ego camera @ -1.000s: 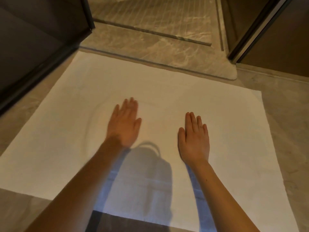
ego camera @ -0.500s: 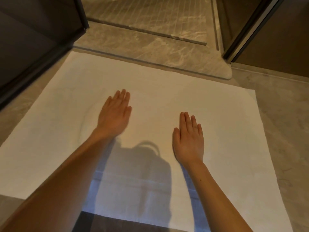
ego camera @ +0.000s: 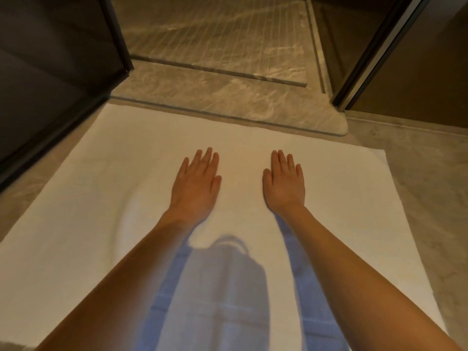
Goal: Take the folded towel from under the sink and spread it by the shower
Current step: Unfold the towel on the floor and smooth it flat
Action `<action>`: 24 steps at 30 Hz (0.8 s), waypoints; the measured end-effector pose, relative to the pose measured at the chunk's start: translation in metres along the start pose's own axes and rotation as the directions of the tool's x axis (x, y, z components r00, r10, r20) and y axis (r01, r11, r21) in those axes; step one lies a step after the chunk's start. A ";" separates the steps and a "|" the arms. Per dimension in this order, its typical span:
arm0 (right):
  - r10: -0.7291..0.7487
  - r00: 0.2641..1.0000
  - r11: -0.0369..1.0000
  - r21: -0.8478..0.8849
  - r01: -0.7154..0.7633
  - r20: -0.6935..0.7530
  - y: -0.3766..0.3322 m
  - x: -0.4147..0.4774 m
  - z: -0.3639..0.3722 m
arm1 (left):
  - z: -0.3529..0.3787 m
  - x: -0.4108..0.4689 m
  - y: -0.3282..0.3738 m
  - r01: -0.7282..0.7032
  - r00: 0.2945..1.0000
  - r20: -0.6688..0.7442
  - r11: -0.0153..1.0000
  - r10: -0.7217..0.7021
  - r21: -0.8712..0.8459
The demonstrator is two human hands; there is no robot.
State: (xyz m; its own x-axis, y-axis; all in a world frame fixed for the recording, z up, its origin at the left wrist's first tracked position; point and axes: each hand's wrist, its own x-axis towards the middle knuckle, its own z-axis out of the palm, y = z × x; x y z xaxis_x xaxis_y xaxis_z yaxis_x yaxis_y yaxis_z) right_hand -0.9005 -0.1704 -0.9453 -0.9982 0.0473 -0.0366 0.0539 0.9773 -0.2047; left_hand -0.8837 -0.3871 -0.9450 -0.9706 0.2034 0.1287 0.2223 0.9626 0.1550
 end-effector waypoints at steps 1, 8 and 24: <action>-0.005 1.000 1.000 0.003 0.005 -0.007 0.002 0.000 0.003 | 0.003 0.008 0.018 -0.064 0.998 0.001 0.998 0.064 -0.014; 0.002 1.000 1.000 -0.002 -0.002 -0.020 0.004 0.001 0.008 | 0.019 0.054 0.037 -0.206 0.968 0.132 0.977 0.212 -0.057; -0.008 1.000 1.000 0.006 0.008 -0.029 0.004 0.001 0.009 | 0.031 0.088 0.059 -0.177 0.972 0.135 0.975 0.194 -0.132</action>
State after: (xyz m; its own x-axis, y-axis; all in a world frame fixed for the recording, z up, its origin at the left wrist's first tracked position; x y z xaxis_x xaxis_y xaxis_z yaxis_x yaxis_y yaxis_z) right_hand -0.9015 -0.1687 -0.9551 -0.9989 0.0454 -0.0066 0.0458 0.9764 -0.2109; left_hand -0.9587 -0.3070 -0.9546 -0.9123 0.4090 0.0228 0.4006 0.8793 0.2577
